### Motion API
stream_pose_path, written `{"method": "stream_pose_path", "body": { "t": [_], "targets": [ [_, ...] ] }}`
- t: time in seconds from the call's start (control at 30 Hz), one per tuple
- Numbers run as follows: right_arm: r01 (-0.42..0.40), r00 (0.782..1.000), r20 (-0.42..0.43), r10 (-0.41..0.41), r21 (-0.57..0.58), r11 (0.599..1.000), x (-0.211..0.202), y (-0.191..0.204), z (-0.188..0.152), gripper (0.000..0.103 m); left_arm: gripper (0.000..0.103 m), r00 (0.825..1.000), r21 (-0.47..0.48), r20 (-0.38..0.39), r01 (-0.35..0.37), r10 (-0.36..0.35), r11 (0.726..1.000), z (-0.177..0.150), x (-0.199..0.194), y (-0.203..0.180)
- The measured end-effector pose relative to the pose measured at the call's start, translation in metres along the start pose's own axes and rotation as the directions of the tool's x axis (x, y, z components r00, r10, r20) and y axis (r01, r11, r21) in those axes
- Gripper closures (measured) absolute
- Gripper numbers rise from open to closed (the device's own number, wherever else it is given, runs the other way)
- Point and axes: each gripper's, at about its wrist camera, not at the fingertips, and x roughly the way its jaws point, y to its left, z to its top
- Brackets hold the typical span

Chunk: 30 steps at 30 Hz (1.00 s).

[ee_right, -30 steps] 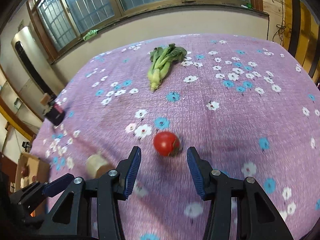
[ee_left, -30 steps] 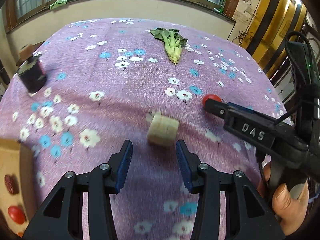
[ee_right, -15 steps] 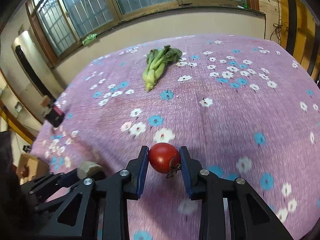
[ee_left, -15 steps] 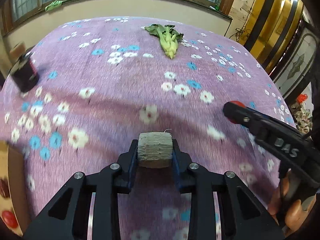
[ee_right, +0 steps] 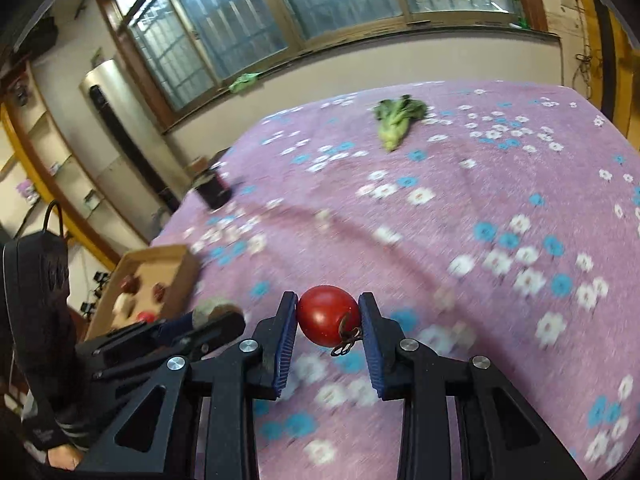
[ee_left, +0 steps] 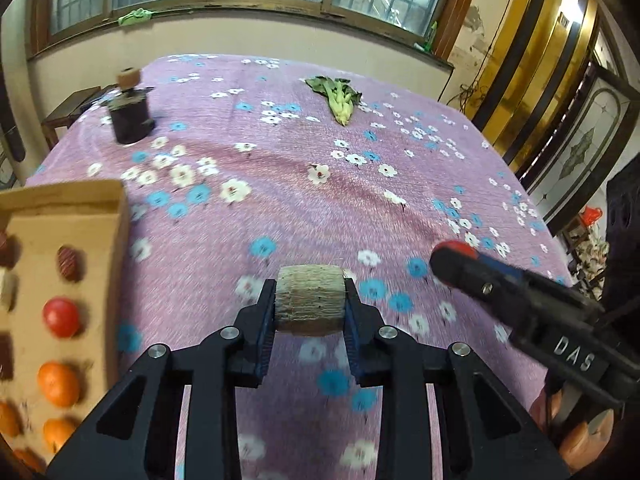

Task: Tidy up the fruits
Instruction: 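Carry the pale biscuit and the cherry tomato over the cardboard tray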

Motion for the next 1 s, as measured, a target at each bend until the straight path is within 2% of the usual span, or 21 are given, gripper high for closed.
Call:
{"method": "stream_pose_path", "body": {
  "t": [0.33, 0.63, 1.0],
  "targets": [
    [-0.075, 0.997, -0.02, 0.074, -0.061, 0.995, -0.014, 0.056, -0.034, 0.071, 0.075, 0.999, -0.047, 0.033, -0.02, 0.021, 0.999, -0.03, -0.042, 0.033],
    [-0.096, 0.995, -0.033, 0.093, -0.072, 0.993, -0.02, 0.079, -0.053, 0.071, 0.075, 0.997, -0.06, 0.06, -0.049, 0.053, 0.997, -0.052, -0.072, 0.056],
    [-0.124, 0.991, -0.068, 0.117, -0.102, 0.987, -0.014, 0.104, -0.068, 0.071, 0.075, 0.987, -0.051, 0.091, -0.128, 0.132, 0.99, -0.07, -0.099, 0.072]
  ]
}}
